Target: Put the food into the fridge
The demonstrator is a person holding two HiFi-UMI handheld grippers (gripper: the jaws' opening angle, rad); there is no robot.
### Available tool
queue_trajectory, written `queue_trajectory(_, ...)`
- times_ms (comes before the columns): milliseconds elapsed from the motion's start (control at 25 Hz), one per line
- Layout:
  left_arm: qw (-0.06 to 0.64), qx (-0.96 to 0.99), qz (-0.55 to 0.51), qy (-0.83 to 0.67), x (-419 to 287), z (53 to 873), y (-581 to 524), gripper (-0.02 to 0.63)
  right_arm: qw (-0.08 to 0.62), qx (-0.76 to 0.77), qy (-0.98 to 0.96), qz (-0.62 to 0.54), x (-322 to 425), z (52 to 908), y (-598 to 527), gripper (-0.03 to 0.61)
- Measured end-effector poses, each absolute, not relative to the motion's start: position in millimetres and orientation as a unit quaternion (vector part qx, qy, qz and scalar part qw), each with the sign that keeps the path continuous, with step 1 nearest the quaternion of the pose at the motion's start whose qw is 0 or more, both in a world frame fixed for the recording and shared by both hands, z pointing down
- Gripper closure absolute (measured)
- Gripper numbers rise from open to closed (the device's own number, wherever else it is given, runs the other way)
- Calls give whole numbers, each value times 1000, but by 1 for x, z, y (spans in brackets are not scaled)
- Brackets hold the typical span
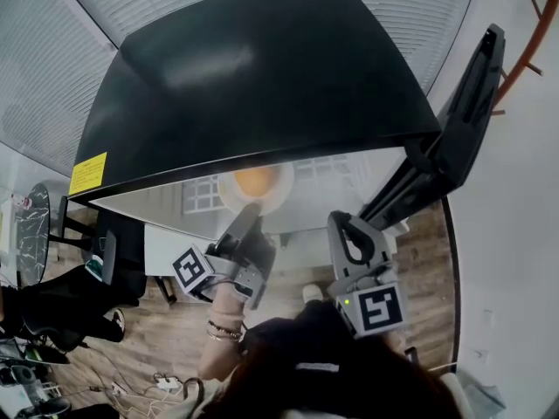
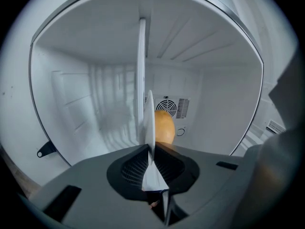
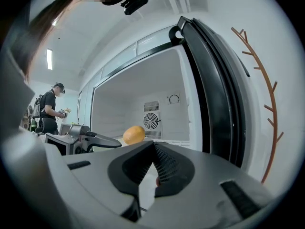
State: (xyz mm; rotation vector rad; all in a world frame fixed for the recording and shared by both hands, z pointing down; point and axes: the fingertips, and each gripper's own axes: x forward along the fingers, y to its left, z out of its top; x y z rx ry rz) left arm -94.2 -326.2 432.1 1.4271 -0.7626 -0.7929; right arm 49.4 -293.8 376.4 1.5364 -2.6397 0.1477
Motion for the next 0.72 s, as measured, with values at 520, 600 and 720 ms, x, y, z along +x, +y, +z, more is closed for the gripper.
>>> queue_trajectory(520,615,621,-365,-320,-95,432,-331,570,62,492,-867,44,43,385,-293,578)
queue_trajectory(600,613,624,-363,-321,-95,431,-331,569,68,491,-867,45,42,388,-294,578)
queue_trajectory(720,607,630,-353,-331,-96,433,-331,569,78,486,-870,37,39,391,-295,578)
